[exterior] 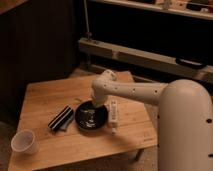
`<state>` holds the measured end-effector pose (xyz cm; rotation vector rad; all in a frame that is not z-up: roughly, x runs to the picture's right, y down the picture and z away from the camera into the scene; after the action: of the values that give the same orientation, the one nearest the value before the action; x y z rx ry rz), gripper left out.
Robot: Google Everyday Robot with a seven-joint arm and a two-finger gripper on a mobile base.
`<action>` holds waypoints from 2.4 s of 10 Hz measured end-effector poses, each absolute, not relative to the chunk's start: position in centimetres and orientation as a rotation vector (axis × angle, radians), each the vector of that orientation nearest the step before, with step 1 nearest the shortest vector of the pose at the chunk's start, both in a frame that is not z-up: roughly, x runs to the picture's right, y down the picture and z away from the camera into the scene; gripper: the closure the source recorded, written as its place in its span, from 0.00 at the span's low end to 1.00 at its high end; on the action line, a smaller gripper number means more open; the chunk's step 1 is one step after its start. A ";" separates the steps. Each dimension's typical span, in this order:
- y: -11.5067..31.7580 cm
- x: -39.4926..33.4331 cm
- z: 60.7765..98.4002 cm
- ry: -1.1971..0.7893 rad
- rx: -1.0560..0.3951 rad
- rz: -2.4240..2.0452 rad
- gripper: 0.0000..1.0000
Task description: Push the ceramic bowl across the table
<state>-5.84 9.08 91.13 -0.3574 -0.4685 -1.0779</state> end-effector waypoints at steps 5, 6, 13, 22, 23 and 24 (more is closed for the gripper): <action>5.3 -2.8 94.2 -0.351 -0.349 -1.026 1.00; 3.1 -1.0 94.3 -0.304 -0.333 -1.007 1.00; 1.1 0.4 97.1 -0.283 -0.368 -1.019 1.00; 5.8 -5.8 78.7 -0.520 -0.243 -1.105 1.00; 7.3 -7.0 76.6 -0.562 -0.253 -1.115 1.00; 8.9 -7.8 75.0 -0.600 -0.272 -1.118 1.00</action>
<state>-7.77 8.87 75.00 -0.2719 -0.6003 -1.1180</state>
